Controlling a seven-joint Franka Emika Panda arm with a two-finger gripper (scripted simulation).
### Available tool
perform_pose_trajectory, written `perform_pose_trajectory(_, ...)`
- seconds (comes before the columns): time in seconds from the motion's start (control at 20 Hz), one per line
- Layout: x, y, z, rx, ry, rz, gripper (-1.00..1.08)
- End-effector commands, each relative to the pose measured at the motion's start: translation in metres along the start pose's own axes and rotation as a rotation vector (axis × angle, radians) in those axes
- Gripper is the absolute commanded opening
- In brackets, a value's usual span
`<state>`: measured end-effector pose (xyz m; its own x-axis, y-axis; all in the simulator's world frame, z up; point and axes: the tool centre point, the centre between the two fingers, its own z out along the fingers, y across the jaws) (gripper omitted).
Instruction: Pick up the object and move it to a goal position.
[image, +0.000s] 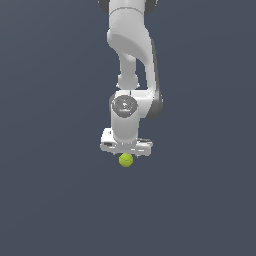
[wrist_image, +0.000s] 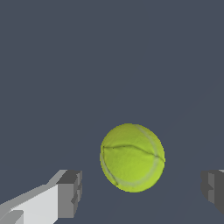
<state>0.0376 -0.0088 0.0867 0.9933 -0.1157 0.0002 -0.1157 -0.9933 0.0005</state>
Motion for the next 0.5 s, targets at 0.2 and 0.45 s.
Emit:
perform_pose_trajectory(0.2, -0.001, 0.000, 0.032, 0.000, -0.001, 0.002, 1.00)
perform_pose_trajectory(0.45, 0.000, 0.000, 0.045, 0.000, 0.000, 0.003, 1.00)
